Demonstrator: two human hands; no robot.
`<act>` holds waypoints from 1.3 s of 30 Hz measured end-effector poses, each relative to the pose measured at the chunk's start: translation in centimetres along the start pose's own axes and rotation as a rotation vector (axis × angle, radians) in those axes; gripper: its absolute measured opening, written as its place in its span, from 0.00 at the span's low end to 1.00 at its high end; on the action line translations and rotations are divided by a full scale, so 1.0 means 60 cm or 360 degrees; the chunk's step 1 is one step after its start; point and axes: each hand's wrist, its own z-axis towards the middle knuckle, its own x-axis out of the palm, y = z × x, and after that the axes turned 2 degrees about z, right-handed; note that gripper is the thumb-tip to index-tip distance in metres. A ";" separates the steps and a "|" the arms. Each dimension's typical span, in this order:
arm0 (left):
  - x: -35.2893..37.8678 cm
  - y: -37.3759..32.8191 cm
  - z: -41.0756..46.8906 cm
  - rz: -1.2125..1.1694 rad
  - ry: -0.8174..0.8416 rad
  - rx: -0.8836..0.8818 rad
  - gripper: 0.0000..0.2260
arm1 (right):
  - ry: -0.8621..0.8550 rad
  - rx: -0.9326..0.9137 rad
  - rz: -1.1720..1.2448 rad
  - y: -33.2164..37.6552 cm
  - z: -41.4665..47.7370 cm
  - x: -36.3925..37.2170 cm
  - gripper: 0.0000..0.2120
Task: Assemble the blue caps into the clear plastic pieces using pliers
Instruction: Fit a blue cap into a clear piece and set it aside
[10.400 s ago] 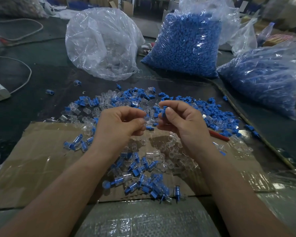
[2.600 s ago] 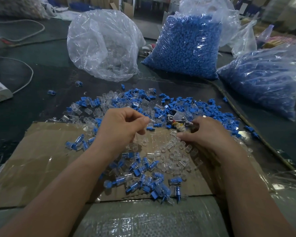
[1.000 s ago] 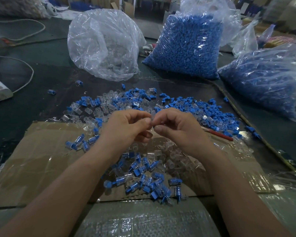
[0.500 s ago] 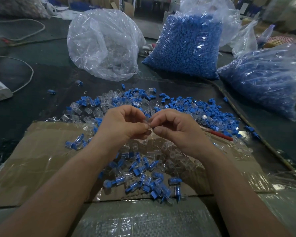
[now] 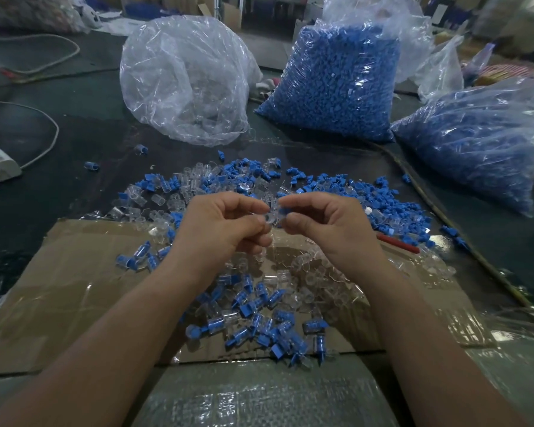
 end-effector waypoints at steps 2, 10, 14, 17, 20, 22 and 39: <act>0.001 0.001 0.001 -0.0006 -0.0031 -0.0015 0.06 | -0.0004 0.0003 0.0003 0.000 0.000 0.001 0.15; 0.000 0.001 0.002 0.0002 -0.0160 0.0016 0.05 | -0.0211 0.0099 -0.0080 -0.009 0.003 -0.002 0.13; -0.001 -0.002 0.001 -0.0005 -0.0199 0.0029 0.05 | -0.0323 0.0151 -0.0417 -0.022 0.008 -0.006 0.05; 0.000 -0.001 0.000 0.0006 -0.0178 0.0006 0.05 | -0.0267 0.0097 -0.0916 -0.029 0.013 -0.006 0.07; 0.000 0.000 0.000 0.0010 -0.0170 -0.0007 0.05 | -0.0077 0.0073 -0.1211 -0.036 0.020 -0.001 0.11; 0.001 0.000 0.000 0.0010 -0.0173 -0.0009 0.05 | 0.0060 0.0038 -0.1393 -0.039 0.025 0.004 0.13; 0.001 0.004 0.000 0.0053 -0.0186 0.0006 0.04 | -0.0382 -0.0438 -0.0359 0.006 -0.011 0.029 0.13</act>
